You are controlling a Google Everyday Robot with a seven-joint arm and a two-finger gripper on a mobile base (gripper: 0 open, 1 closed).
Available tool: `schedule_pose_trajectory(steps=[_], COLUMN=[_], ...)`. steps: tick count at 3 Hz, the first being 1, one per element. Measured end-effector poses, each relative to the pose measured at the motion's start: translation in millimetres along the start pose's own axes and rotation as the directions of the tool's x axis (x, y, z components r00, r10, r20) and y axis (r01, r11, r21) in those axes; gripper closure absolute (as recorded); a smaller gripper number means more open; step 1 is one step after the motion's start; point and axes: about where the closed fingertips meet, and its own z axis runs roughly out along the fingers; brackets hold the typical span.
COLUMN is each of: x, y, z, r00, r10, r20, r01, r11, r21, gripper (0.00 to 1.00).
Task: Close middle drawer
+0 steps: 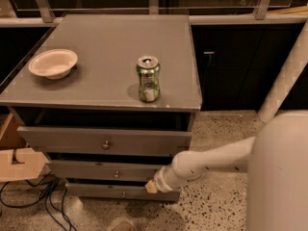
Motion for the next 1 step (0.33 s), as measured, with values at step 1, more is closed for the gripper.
schedule_pose_trajectory(steps=[1], x=[41.2], y=[3.7], z=[-33.3], r00=[0.994], r10=[0.104], r20=[-0.046], r01=[-0.105], r11=[0.9941], r21=[-0.027], gripper=[1.0])
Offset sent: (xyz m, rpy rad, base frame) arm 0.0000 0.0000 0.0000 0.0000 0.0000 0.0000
